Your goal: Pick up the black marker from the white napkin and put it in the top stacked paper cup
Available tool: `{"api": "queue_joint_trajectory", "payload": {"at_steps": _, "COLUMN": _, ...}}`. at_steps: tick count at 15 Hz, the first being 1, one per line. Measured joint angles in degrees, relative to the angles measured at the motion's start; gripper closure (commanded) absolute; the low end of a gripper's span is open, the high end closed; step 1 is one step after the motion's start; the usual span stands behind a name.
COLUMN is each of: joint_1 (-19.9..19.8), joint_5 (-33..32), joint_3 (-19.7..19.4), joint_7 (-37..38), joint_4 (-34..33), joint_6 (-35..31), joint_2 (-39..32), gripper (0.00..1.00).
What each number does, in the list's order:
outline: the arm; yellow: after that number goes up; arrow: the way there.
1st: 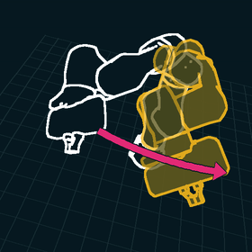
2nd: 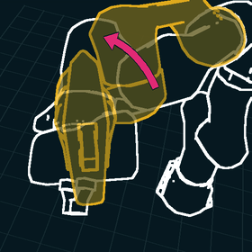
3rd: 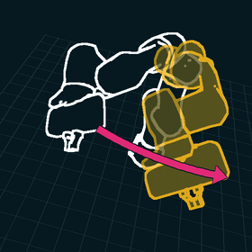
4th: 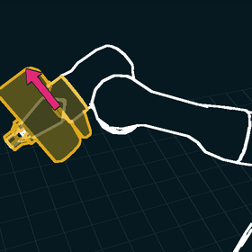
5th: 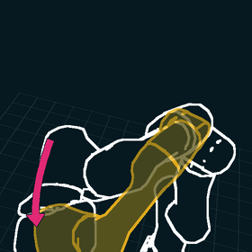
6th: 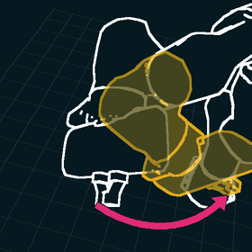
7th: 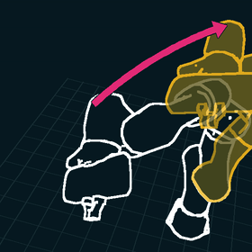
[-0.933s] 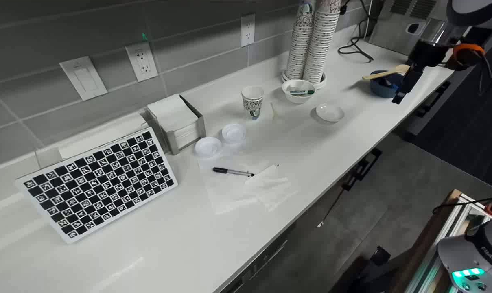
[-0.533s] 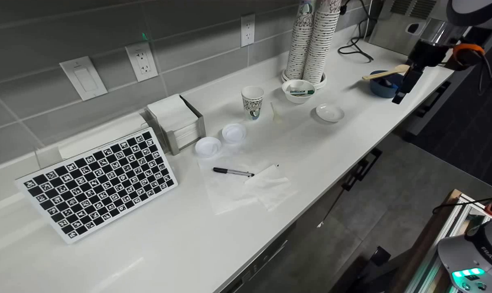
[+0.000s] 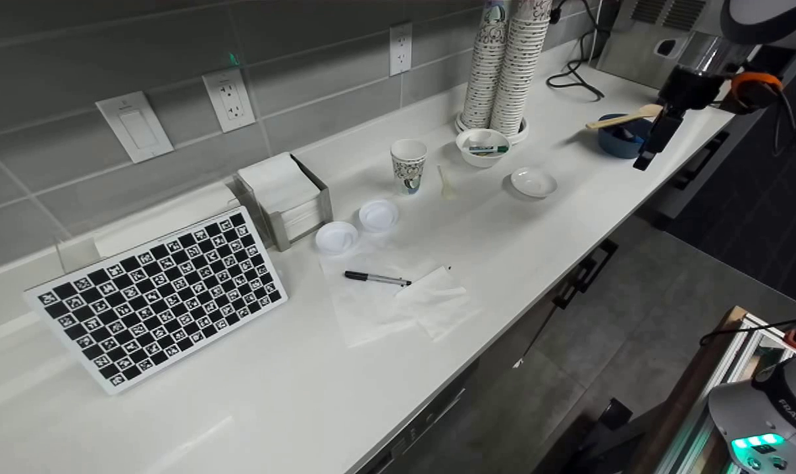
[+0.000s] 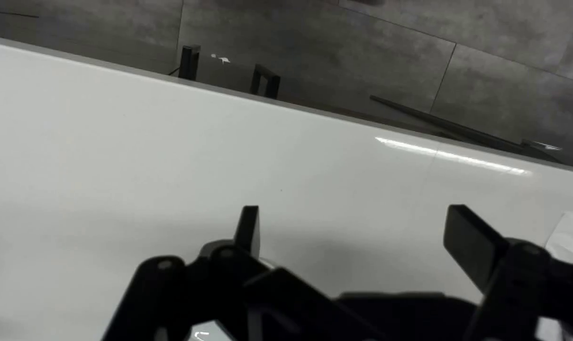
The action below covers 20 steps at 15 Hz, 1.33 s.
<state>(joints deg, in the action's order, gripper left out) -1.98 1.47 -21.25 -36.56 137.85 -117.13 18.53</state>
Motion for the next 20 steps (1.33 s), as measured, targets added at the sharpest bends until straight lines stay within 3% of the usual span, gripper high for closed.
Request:
{"api": "queue_joint_trajectory", "payload": {"at_steps": 3, "joint_1": 0.3, "joint_5": 1.5, "joint_3": 4.1, "joint_7": 0.0, "joint_4": 3.6, "joint_6": -2.0, "joint_2": 1.9, "gripper": 0.0}}
{"api": "queue_joint_trajectory", "payload": {"at_steps": 6, "joint_1": 2.0, "joint_5": 3.7, "joint_3": 9.4, "joint_7": 1.4, "joint_4": 10.0, "joint_6": -8.6, "joint_2": 6.4, "gripper": 0.0}}
{"api": "queue_joint_trajectory", "payload": {"at_steps": 11, "joint_1": 9.9, "joint_5": 6.5, "joint_3": 17.8, "joint_7": 8.0, "joint_4": 18.6, "joint_6": -24.7, "joint_2": 12.7, "gripper": 0.0}}
{"api": "queue_joint_trajectory", "payload": {"at_steps": 13, "joint_1": 12.2, "joint_5": 5.5, "joint_3": 21.4, "joint_7": 11.4, "joint_4": 19.6, "joint_6": -26.3, "joint_2": 13.1, "gripper": 0.0}}
{"api": "queue_joint_trajectory", "payload": {"at_steps": 20, "joint_1": 12.6, "joint_5": 5.1, "joint_3": 21.9, "joint_7": 12.2, "joint_4": 19.6, "joint_6": -26.3, "joint_2": 13.1, "gripper": 0.0}}
